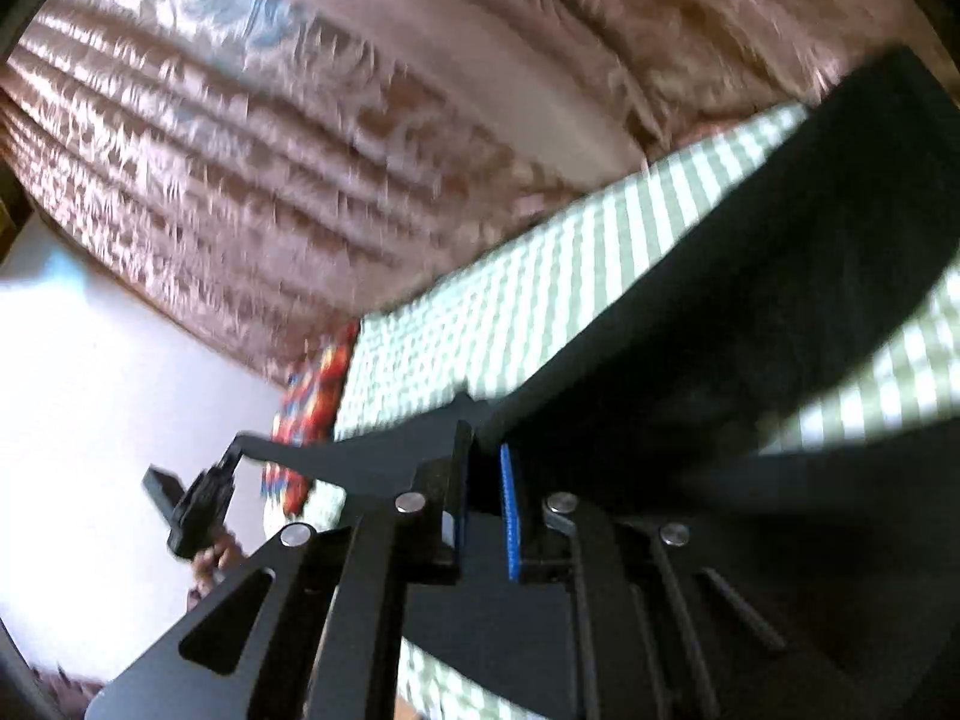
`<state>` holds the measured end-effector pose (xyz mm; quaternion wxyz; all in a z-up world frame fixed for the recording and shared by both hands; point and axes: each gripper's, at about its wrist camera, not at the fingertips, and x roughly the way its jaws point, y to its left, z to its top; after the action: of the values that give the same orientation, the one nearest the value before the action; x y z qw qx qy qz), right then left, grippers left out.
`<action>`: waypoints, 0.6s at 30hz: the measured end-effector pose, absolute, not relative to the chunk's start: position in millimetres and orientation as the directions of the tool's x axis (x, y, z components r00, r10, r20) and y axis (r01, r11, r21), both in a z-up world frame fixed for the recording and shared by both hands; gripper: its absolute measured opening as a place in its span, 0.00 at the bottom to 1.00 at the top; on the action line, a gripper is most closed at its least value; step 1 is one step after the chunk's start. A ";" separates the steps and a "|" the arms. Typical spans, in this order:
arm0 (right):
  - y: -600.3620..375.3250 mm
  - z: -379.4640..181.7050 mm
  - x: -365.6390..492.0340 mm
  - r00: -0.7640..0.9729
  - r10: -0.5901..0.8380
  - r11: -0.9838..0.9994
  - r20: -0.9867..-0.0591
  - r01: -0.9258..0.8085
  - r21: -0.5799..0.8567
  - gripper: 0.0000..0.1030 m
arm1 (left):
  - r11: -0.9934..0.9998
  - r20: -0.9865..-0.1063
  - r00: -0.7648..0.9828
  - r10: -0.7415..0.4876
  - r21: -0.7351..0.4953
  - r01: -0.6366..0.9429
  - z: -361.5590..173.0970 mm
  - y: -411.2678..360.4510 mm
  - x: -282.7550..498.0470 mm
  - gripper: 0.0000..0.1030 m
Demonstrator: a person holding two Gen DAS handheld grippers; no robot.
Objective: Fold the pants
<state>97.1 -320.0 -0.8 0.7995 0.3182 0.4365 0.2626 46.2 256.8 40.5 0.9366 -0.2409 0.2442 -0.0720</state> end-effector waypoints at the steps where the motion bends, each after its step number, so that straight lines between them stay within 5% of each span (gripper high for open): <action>1: -318.4 -7.4 84.3 0.462 0.699 0.663 -0.546 -0.131 0.737 0.08 | 0.867 -0.443 0.860 -0.253 -0.498 -0.001 28.7 259.4 33.0 0.04; 8: -302.4 -84.5 45.2 0.355 0.671 0.695 -0.651 0.005 0.719 0.07 | 0.805 -0.598 0.751 -0.280 -0.572 -0.155 -58.2 266.2 -27.3 0.04; 11: -301.3 -97.3 47.4 0.347 0.665 0.699 -0.662 0.024 0.715 0.07 | 0.724 -0.592 0.743 -0.313 -0.655 -0.216 -75.4 276.4 -48.7 0.09; 14: -305.0 -98.0 49.3 0.348 0.664 0.701 -0.662 0.018 0.713 0.07 | 0.641 -0.541 0.759 -0.363 -0.736 -0.219 -78.9 283.8 -64.3 0.22; 16: -305.5 -100.9 49.1 0.349 0.663 0.702 -0.662 0.014 0.712 0.07 | 0.576 -0.481 0.780 -0.400 -0.794 -0.195 -75.5 285.5 -70.5 0.42; 18: -306.7 -104.7 49.7 0.349 0.667 0.698 -0.658 0.017 0.716 0.07 | 0.541 -0.436 0.795 -0.422 -0.825 -0.165 -71.3 281.7 -70.0 0.47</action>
<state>49.7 -306.7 -104.7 0.7547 0.3238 0.5283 0.2154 -70.0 281.7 -71.3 0.8210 -0.4727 0.3106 -0.0782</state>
